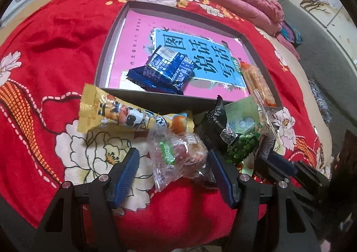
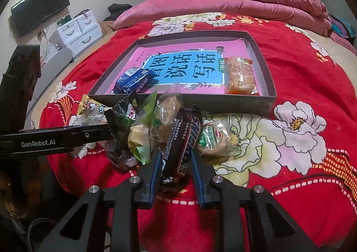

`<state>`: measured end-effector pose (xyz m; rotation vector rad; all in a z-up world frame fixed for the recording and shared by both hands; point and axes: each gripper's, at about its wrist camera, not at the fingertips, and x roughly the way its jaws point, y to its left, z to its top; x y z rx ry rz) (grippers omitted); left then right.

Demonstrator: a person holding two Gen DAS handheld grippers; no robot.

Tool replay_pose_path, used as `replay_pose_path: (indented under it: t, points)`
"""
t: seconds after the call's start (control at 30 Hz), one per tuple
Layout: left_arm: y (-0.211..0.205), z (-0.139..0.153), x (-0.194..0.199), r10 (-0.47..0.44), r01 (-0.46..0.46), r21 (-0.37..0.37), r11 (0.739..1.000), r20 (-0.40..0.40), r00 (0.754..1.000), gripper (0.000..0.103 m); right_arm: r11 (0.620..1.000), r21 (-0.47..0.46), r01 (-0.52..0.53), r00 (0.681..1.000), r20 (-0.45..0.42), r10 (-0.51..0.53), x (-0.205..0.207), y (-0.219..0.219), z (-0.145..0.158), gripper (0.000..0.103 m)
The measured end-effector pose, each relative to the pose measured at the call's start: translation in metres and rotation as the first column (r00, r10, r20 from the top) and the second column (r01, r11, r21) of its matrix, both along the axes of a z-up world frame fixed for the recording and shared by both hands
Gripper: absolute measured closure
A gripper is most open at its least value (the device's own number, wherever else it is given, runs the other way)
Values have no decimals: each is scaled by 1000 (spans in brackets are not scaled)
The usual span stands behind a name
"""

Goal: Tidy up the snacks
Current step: 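Grasp the clear green-label bag with the left tool while the right tool grasps the Snickers bar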

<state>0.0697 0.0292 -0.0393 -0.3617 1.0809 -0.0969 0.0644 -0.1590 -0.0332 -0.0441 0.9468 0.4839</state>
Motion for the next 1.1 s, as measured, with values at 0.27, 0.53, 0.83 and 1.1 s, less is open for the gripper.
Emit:
replay_pose_path:
  t: [0.27, 0.53, 0.83, 1.1]
  points:
    - [-4, -3, 4, -11, 11, -47, 999, -7, 1000, 48, 1000, 3, 11, 1000, -13, -11, 7, -1, -4, 75]
    - [1, -5, 2, -11, 11, -78, 997, -3, 1000, 53, 1000, 10, 2, 1000, -6, -2, 7, -2, -2, 75]
    - [11, 4, -9, -15, 18, -91, 996, 28, 1000, 61, 997, 77, 28, 999, 14, -29, 3, -22, 12, 82]
    - [10, 5, -10, -28, 30, -63, 998, 30, 999, 67, 999, 23, 32, 999, 23, -32, 6, -14, 9, 82]
